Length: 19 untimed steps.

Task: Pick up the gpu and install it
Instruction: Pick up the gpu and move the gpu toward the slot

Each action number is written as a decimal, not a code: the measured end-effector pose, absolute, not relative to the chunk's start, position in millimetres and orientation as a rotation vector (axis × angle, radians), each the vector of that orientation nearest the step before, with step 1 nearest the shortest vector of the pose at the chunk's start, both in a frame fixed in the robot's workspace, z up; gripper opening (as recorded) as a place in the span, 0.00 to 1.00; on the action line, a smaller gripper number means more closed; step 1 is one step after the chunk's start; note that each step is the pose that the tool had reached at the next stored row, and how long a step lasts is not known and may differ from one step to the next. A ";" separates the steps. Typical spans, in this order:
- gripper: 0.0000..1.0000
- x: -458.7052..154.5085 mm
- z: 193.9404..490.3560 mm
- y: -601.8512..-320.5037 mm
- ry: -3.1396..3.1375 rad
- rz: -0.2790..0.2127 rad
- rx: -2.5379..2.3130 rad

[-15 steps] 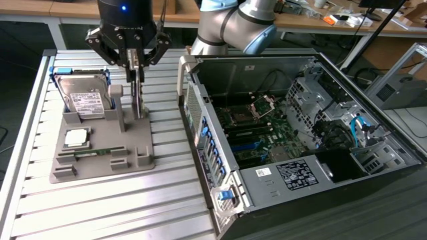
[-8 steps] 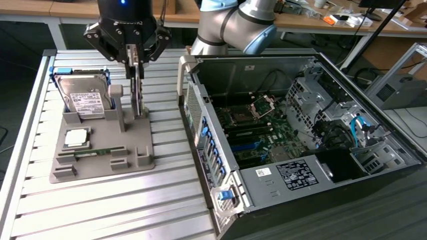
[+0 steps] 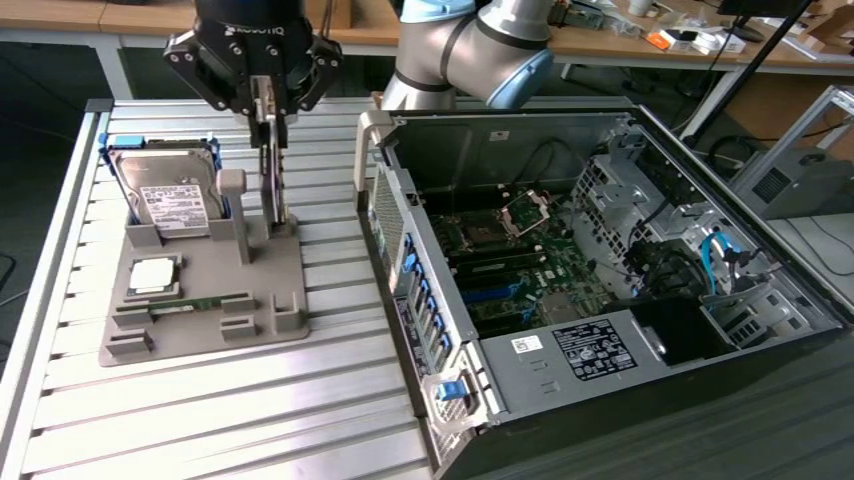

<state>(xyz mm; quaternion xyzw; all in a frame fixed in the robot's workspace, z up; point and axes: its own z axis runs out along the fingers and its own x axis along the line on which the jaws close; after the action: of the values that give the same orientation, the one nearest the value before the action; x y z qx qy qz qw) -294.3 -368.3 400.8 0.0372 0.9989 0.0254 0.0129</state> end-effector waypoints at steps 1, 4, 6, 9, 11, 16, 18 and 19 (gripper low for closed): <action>0.27 -294.3 402.5 -368.3 3.113 0.080 0.116; 0.27 -294.3 407.1 -368.3 3.113 0.081 0.116; 0.27 -294.3 409.3 -368.3 3.113 0.081 0.116; 0.27 -294.3 412.7 -368.3 3.113 0.082 0.116; 0.27 -294.3 415.0 -368.3 3.113 0.082 0.116; 0.27 -294.3 419.9 -368.3 3.113 0.083 0.116; 0.27 -294.3 422.3 -368.3 3.113 0.083 0.116; 0.27 -294.3 423.5 -368.3 3.113 0.083 0.116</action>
<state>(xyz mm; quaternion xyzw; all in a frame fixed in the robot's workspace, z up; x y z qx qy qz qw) -294.3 -368.3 423.5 0.0372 0.9989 0.0266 0.0128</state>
